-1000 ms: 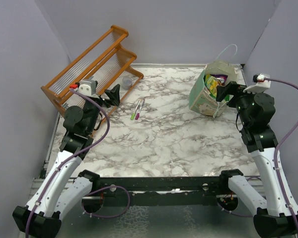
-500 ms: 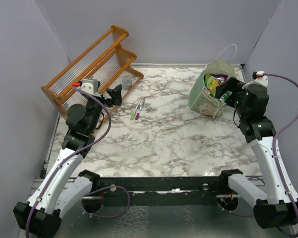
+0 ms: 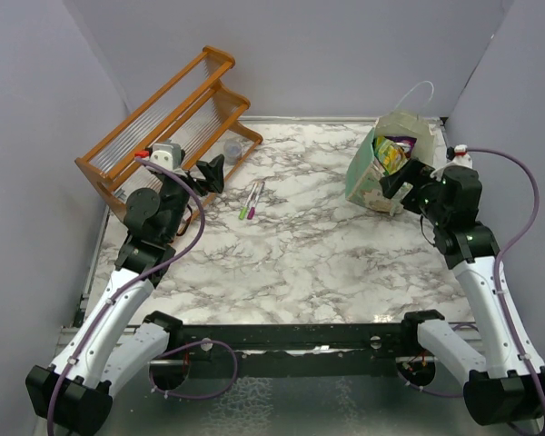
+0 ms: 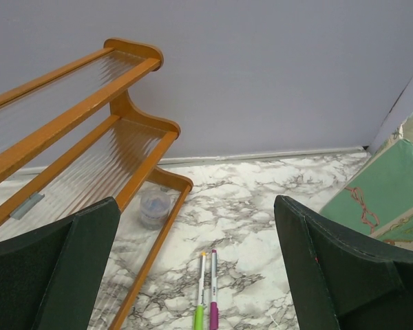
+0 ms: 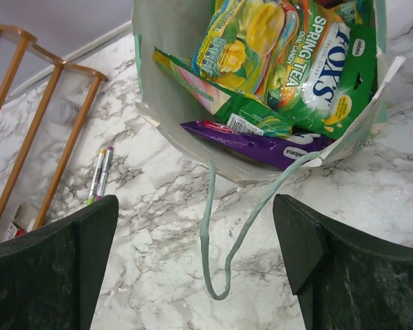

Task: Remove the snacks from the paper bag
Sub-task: Move the paper bag to the center of the board.

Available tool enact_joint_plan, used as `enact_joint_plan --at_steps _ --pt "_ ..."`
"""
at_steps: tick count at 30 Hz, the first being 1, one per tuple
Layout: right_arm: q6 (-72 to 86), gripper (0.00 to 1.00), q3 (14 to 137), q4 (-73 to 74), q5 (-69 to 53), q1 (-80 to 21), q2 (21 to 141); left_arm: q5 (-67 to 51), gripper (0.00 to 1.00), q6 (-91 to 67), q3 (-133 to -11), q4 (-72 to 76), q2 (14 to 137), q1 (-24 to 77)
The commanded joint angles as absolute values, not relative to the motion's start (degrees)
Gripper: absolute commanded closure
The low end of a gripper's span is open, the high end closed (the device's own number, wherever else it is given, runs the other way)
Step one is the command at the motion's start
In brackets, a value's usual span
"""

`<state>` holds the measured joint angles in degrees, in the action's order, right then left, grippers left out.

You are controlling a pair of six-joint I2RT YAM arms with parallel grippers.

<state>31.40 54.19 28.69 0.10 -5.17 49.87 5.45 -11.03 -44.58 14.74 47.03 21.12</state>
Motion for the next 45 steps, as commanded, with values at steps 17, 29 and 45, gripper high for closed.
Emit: enact_joint_plan --at_steps 17,29,45 --pt "30.49 0.47 48.86 22.44 -5.04 -4.92 51.06 6.68 0.03 -11.73 -44.92 15.24 47.20 21.73" --pt "26.64 0.85 50.88 22.28 -11.61 -4.92 53.26 6.49 0.03 -11.69 -45.12 15.03 47.46 21.76" --pt "15.71 0.99 59.19 22.21 -36.56 -4.92 57.98 6.52 0.03 -11.78 -45.15 14.95 47.64 21.75"
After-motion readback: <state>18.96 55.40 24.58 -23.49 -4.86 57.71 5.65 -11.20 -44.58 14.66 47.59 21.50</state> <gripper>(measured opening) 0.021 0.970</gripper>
